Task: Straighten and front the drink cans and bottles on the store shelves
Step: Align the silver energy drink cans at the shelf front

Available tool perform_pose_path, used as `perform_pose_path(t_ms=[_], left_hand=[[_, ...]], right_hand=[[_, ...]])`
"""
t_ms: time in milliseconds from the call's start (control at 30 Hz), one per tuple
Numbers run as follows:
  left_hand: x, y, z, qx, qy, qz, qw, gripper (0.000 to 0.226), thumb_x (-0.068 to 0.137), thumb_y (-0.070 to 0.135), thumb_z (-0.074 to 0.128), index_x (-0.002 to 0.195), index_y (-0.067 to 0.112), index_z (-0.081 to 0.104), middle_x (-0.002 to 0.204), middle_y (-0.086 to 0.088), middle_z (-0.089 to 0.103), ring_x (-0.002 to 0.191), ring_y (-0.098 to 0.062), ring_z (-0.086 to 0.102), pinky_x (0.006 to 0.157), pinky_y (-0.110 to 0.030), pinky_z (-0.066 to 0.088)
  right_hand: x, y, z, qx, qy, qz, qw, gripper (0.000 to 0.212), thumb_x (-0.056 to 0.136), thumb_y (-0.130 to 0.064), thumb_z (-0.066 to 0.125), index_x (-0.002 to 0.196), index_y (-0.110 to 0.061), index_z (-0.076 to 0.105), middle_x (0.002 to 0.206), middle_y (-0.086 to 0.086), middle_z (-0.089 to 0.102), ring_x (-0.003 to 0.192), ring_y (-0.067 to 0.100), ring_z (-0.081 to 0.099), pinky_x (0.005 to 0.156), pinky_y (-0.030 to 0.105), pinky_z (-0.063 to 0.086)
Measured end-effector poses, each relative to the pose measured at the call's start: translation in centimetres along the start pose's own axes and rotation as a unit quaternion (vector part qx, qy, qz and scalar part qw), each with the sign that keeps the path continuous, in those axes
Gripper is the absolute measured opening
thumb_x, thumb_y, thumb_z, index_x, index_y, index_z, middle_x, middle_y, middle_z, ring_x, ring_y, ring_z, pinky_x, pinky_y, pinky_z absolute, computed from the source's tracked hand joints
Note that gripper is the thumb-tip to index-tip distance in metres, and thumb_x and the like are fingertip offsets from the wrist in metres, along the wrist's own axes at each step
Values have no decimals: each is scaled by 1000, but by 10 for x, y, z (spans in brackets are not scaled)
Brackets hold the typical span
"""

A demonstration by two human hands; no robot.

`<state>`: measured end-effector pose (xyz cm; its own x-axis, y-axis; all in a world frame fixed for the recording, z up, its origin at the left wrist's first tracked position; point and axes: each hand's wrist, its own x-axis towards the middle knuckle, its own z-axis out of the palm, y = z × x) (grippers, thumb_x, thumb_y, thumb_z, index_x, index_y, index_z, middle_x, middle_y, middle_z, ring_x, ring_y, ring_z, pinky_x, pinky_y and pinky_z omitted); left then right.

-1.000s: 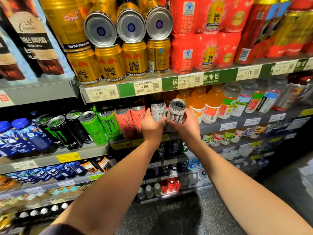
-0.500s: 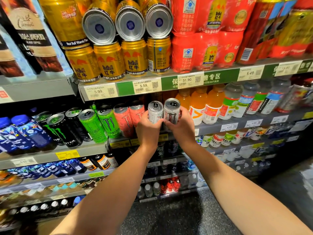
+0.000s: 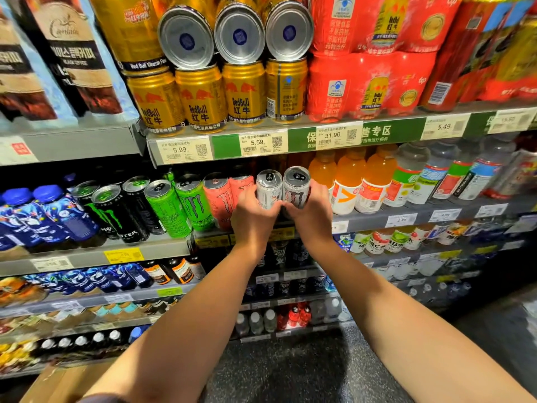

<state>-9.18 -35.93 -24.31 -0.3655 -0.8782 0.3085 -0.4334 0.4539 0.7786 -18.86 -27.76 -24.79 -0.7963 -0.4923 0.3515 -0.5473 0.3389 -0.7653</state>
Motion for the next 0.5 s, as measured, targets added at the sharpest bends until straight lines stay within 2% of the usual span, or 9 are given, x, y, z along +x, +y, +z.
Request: perform_pose_path(t_ms=[67,167,300,500], left_hand=[[1,-2,1,-7,2,4,1000,43,69,49,80,97,20,64,92,3,61,79,-17,58,62,-28,44],[1,-3,0,-28,2,16,999,35,71,40,82,94,21,65,87,3,61,75,-12,52,61,-27,41],[1,-8,1,-48,3,27,998,36,70,45,79,94,21,67,83,3,67,78,-15,61,61,-30,49],[-1,-4,-1,-96,-4,-35,995,34,70,38,83,97,30,64,78,19,69,77,-2,67,66,-24,54]], right_hand=[[0,2,3,-17,-2,-8,1000,62,70,-30,86,122,-14,55,111,5,57,102,17,50,75,20,35],[1,4,5,-13,-7,-3,1000,65,70,-33,85,124,-15,54,114,2,59,107,18,53,78,22,39],[2,1,5,10,-5,1,1000,62,71,-28,84,124,-19,53,117,-1,62,109,18,57,81,24,43],[6,0,11,-45,-10,32,998,67,75,-28,82,131,-17,47,116,5,56,105,24,54,76,26,38]])
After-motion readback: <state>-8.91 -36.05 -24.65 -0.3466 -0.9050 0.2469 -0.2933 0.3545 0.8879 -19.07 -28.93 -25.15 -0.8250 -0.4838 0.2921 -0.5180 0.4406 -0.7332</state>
